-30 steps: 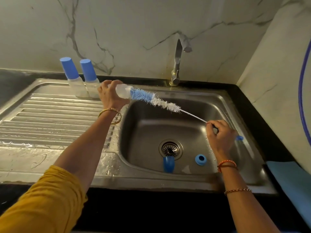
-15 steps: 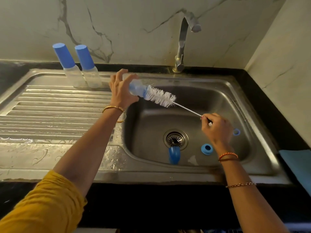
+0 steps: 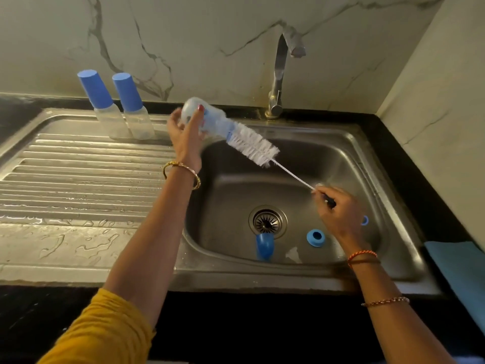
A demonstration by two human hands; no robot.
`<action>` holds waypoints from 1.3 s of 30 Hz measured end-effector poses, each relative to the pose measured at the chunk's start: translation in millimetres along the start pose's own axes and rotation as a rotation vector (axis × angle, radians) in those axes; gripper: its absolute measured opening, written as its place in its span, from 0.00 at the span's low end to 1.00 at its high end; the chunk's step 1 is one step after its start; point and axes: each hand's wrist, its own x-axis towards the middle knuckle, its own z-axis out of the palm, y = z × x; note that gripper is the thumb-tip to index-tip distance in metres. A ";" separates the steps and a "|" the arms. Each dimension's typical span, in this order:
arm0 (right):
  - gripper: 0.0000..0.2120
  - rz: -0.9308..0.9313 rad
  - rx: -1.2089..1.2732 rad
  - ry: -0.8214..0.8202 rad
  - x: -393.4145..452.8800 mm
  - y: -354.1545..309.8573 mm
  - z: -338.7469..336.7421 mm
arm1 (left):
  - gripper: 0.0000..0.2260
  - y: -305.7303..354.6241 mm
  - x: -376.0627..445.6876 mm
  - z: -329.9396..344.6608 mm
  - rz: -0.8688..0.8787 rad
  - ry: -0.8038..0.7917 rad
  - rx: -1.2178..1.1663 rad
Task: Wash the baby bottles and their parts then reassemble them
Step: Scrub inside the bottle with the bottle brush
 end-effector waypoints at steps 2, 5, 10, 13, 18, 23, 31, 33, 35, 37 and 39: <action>0.16 -0.032 -0.030 -0.053 0.3 -1.1 -0.8 | 0.28 -6.6 -4.2 4.5 -0.133 0.073 -0.117; 0.12 -0.093 -0.162 -0.026 0.1 12.9 -6.7 | 0.28 -15.0 -8.5 8.2 -0.162 0.112 -0.166; 0.16 -0.120 -0.304 0.160 6.7 33.1 -23.7 | 0.27 -24.6 -7.0 11.6 -0.178 0.175 -0.235; 0.17 -0.240 -0.344 0.139 3.3 22.5 -26.6 | 0.27 -25.6 -5.3 12.7 -0.172 0.160 -0.175; 0.17 0.254 0.126 -0.374 7.4 0.2 -27.1 | 0.43 0.4 5.6 10.9 -0.135 0.021 -0.066; 0.21 0.881 0.620 -0.860 18.1 -4.2 -38.9 | 0.46 4.6 2.0 13.1 -0.119 -0.065 -0.109; 0.11 -0.040 -0.136 -0.214 23.7 2.3 -37.3 | 0.29 0.5 11.7 19.9 -0.082 0.191 -0.175; 0.14 -0.177 -0.315 0.028 25.6 0.5 -36.6 | 0.29 -1.6 12.5 20.2 -0.091 0.225 -0.200; 0.16 -0.195 -0.294 0.132 24.9 -4.9 -33.2 | 0.31 -6.9 14.8 15.5 -0.087 0.193 -0.231; 0.17 -0.106 -0.249 0.100 21.7 -12.3 -31.1 | 0.38 -11.9 16.1 7.0 -0.077 0.108 -0.260; 0.18 0.083 -0.174 -0.074 26.5 -22.2 -35.4 | 0.51 -14.9 14.2 -2.5 -0.083 0.046 -0.194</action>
